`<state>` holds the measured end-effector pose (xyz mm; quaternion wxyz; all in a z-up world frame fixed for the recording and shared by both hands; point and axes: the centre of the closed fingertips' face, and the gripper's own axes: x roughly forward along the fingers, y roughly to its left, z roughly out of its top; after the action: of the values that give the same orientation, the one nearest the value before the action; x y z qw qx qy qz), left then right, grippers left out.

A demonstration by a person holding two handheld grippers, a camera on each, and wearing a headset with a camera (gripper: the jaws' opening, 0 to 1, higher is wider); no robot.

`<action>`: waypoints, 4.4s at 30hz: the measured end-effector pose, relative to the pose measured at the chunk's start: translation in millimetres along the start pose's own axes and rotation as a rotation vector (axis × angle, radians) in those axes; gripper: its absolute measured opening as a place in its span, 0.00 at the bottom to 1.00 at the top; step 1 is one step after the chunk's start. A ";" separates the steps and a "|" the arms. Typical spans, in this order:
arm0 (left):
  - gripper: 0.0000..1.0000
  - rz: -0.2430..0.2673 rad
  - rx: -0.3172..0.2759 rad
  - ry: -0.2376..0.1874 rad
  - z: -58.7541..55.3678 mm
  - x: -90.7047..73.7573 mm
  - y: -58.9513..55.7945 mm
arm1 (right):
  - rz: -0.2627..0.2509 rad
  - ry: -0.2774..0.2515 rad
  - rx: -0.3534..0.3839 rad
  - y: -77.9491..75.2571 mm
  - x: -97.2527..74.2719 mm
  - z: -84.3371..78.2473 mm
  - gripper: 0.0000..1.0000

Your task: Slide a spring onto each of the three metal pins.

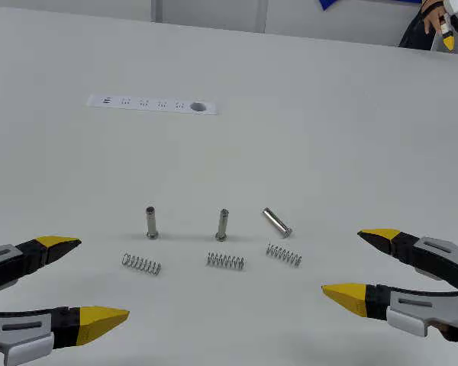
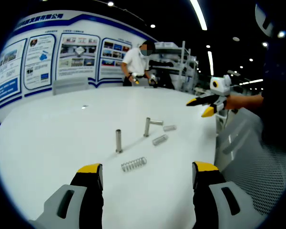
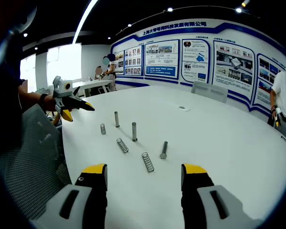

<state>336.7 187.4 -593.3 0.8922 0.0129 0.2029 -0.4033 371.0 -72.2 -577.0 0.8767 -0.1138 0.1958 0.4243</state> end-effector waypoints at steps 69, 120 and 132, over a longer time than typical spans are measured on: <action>0.73 0.009 -0.035 0.041 -14.8 -0.3 -2.8 | -0.036 0.507 0.042 -61.6 158.1 -7.1 0.16; 0.70 -0.010 0.028 0.019 7.5 -2.0 -11.9 | -0.131 0.317 0.161 -53.2 102.2 5.7 0.09; 0.70 -0.012 0.022 0.018 6.2 0.0 -13.0 | -0.125 0.323 0.150 -46.1 97.0 1.2 0.09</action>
<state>329.5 177.5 -585.8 0.8878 0.0249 0.2063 -0.4107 462.2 -32.2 -617.1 0.8646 -0.1266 0.3577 0.3293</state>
